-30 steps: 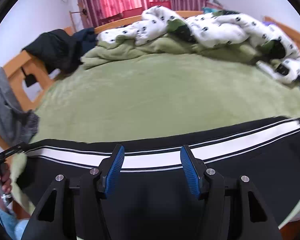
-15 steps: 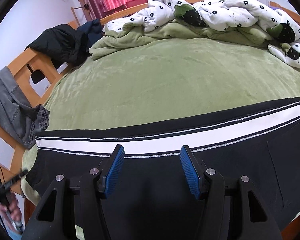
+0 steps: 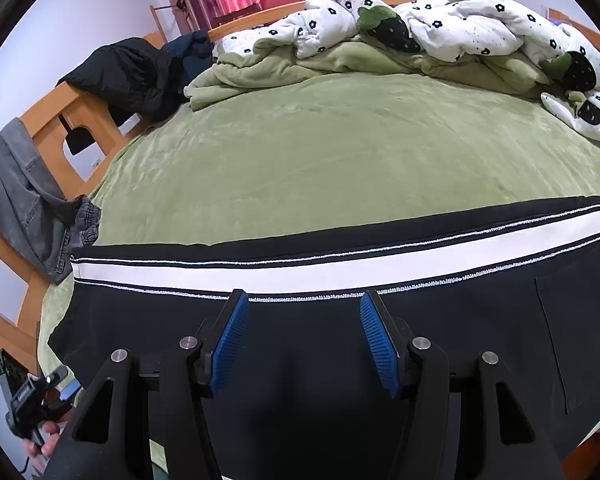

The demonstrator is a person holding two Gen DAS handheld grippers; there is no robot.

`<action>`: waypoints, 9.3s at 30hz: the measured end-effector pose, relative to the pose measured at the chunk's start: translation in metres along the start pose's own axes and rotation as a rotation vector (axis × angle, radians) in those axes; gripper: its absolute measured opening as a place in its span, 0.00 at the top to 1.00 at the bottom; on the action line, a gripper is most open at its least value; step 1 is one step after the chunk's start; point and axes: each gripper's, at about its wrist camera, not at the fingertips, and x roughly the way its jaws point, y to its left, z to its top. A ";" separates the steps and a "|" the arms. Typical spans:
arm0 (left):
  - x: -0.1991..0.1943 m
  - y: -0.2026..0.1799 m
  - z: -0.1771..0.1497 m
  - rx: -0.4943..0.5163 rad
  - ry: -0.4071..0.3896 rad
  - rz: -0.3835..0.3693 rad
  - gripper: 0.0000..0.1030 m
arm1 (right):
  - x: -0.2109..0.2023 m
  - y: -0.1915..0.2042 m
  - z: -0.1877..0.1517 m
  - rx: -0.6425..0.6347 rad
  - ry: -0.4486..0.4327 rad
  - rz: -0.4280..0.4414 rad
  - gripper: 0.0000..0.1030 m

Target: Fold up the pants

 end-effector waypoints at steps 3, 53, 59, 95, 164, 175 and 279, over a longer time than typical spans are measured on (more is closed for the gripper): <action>0.008 -0.009 0.011 0.015 -0.037 0.083 0.45 | 0.001 -0.007 0.001 0.028 0.007 0.016 0.44; 0.056 -0.110 0.117 0.522 -0.063 0.349 0.62 | 0.019 -0.024 0.001 0.124 0.085 0.053 0.44; 0.111 -0.104 0.135 0.537 0.062 0.455 0.60 | 0.023 -0.022 0.002 0.115 0.105 0.062 0.44; 0.040 -0.125 0.059 0.563 -0.080 0.443 0.60 | 0.113 -0.095 0.041 -0.069 0.062 -0.098 0.48; -0.043 -0.160 0.042 0.616 -0.076 0.441 0.82 | -0.057 -0.053 -0.092 0.061 -0.075 -0.043 0.63; 0.045 -0.308 -0.112 0.874 -0.036 0.276 0.83 | -0.063 -0.125 -0.121 0.148 -0.105 0.004 0.63; 0.043 -0.214 -0.122 0.739 0.164 0.289 0.49 | -0.079 -0.122 -0.128 0.023 -0.115 -0.167 0.71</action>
